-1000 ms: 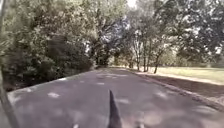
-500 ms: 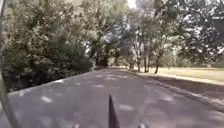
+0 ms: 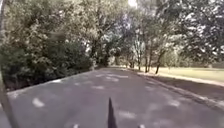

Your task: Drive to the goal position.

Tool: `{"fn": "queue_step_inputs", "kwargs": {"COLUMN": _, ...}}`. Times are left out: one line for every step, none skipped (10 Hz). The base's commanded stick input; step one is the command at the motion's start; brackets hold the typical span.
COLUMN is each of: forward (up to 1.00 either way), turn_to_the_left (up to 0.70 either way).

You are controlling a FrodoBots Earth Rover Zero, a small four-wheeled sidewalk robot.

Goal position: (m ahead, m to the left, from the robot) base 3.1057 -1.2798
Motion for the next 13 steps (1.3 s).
{"fn": "queue_step_inputs", "kwargs": {"forward": 0.7, "turn_to_the_left": 0.0}}
{"fn": "queue_step_inputs", "kwargs": {"forward": 0.7, "turn_to_the_left": 0.0}}
{"fn": "queue_step_inputs", "kwargs": {"forward": 0.7, "turn_to_the_left": 0.0}}
{"fn": "queue_step_inputs", "kwargs": {"forward": 0.7, "turn_to_the_left": 0.0}}
{"fn": "queue_step_inputs", "kwargs": {"forward": 0.7, "turn_to_the_left": 0.0}}
{"fn": "queue_step_inputs", "kwargs": {"forward": 0.7, "turn_to_the_left": 0.0}}
{"fn": "queue_step_inputs", "kwargs": {"forward": 0.7, "turn_to_the_left": 0.0}}
{"fn": "queue_step_inputs", "kwargs": {"forward": 0.7, "turn_to_the_left": 0.0}}
{"fn": "queue_step_inputs", "kwargs": {"forward": 0.7, "turn_to_the_left": 0.0}}
{"fn": "queue_step_inputs", "kwargs": {"forward": 0.7, "turn_to_the_left": 0.0}}
{"fn": "queue_step_inputs", "kwargs": {"forward": 0.7, "turn_to_the_left": 0.0}}
{"fn": "queue_step_inputs", "kwargs": {"forward": 0.7, "turn_to_the_left": 0.0}}
{"fn": "queue_step_inputs", "kwargs": {"forward": 0.7, "turn_to_the_left": 0.0}}
